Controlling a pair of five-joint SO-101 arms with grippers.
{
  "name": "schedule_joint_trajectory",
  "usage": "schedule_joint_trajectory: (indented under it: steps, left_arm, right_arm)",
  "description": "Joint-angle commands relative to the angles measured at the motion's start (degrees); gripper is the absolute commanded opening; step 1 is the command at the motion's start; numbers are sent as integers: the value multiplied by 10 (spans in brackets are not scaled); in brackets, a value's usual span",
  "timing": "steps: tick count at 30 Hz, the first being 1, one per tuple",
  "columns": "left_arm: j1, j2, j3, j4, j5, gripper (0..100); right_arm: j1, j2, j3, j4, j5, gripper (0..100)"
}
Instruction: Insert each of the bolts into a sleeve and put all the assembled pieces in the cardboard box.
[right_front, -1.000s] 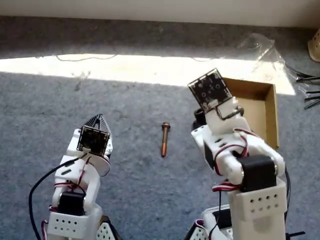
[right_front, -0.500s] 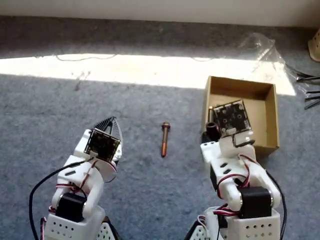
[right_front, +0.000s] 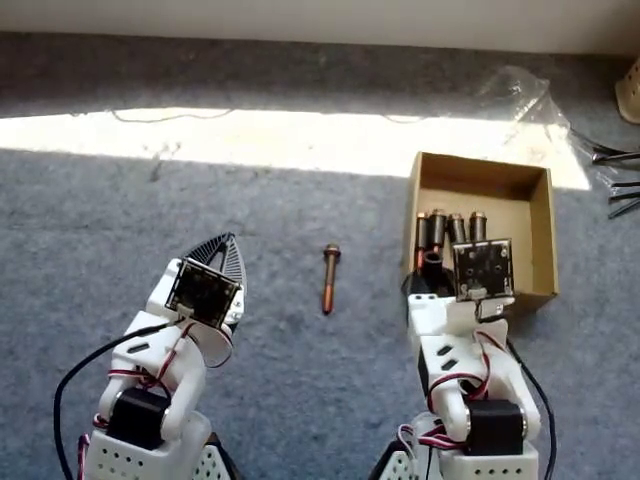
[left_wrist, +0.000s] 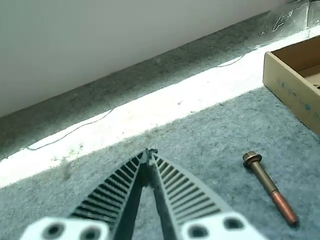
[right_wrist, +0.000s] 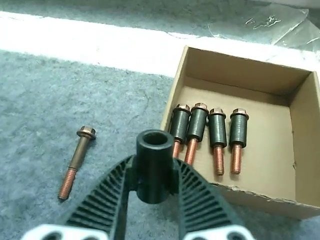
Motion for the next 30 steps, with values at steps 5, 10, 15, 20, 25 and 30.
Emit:
schedule_joint_trajectory:
  steps: [5,10,15,20,25,30]
  left_arm:
    - [7,4,-50,2,20,21]
    - [7,127,-100,0,20,18]
    - [39,317,-204,-2,59,18]
    - [81,477,-288,-2,92,18]
    - [108,596,-353,-2,133,18]
    - [154,703,-417,-2,134,18]
  right_arm:
    - [7,-87,39,-19,-18,3]
    - [30,-89,51,-22,-18,3]
    - [51,-89,84,-46,-53,3]
    - [69,-89,117,-81,-56,3]
    - [72,-89,120,-82,-57,3]
    - [71,-89,120,-82,-57,3]
